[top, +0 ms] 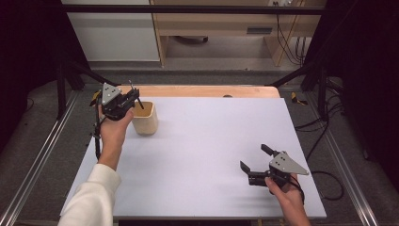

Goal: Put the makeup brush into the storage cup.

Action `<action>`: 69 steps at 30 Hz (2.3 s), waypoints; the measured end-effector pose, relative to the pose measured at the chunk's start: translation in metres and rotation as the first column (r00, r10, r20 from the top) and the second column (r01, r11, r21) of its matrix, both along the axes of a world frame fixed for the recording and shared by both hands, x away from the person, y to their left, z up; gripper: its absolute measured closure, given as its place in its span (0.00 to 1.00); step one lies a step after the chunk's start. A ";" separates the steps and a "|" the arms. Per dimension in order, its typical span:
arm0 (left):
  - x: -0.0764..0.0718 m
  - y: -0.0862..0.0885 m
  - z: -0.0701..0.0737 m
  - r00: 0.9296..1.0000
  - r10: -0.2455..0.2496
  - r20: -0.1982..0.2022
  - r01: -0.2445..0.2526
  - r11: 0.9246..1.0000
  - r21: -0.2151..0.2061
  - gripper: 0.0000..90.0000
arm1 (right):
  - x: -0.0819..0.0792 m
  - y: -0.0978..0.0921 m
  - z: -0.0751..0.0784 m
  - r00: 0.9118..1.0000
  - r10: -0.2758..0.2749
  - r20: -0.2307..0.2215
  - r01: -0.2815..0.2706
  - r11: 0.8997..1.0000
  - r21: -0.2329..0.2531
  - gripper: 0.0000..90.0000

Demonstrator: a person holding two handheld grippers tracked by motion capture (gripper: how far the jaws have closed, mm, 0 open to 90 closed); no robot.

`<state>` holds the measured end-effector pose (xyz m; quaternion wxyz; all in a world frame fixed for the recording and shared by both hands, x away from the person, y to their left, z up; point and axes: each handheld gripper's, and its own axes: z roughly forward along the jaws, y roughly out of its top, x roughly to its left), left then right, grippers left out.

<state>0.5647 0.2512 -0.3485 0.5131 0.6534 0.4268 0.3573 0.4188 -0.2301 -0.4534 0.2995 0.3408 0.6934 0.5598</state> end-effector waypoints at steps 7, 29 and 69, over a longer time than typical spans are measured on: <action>0.001 0.000 -0.003 1.000 0.006 -0.011 -0.006 1.000 0.019 0.93 | 0.000 0.000 0.000 1.000 0.002 -0.002 -0.002 1.000 0.002 0.03; -0.001 -0.003 -0.020 0.999 0.006 -0.048 -0.004 0.999 0.042 0.93 | 0.001 0.000 0.000 1.000 0.007 -0.005 -0.007 1.000 0.002 0.03; -0.032 -0.010 -0.007 0.993 -0.115 -0.010 0.116 0.993 0.019 0.21 | 0.005 0.002 0.000 0.999 -0.034 -0.005 0.034 0.999 -0.011 0.03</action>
